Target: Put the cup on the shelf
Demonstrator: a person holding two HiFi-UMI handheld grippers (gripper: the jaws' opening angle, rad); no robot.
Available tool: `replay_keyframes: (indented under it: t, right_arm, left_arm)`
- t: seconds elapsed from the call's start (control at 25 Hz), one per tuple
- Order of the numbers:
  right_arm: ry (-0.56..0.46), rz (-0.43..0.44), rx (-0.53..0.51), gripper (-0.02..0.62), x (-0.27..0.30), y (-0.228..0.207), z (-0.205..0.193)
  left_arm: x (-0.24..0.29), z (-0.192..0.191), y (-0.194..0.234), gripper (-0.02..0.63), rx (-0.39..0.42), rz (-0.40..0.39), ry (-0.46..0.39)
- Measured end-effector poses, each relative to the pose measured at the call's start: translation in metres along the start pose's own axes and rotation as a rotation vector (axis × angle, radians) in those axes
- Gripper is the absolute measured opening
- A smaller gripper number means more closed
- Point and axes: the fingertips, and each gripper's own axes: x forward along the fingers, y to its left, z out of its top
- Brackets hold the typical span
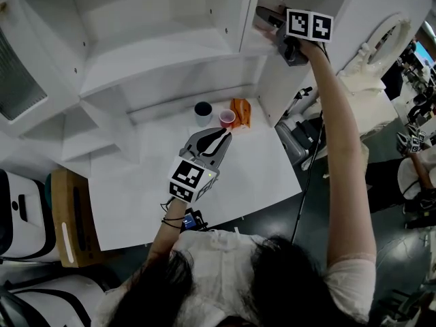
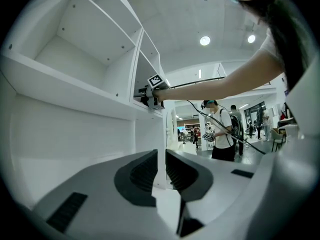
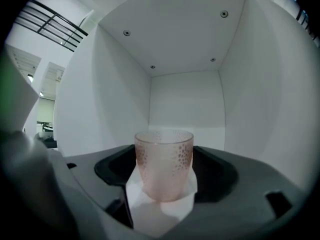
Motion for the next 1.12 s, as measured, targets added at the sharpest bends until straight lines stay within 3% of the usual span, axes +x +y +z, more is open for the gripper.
replay_keyframes:
  t: [0.4,0.8,1.12]
  right_arm:
    - [0.054,-0.053,-0.061,0.334,0.004,-0.002,-0.011]
    - [0.048,-0.055,0.009,0.336,-0.008,-0.004,-0.01]
    - [-0.054,-0.015,0.042,0.334,-0.044,0.01,-0.006]
  left_arm:
    - [-0.007,-0.004,0.0,0.058,-0.004,0.005,0.005]
    - [-0.013,-0.004,0.007,0.058,-0.008,0.025,0.006]
    - [-0.016,-0.004,-0.001,0.058,-0.014,0.02,0.012]
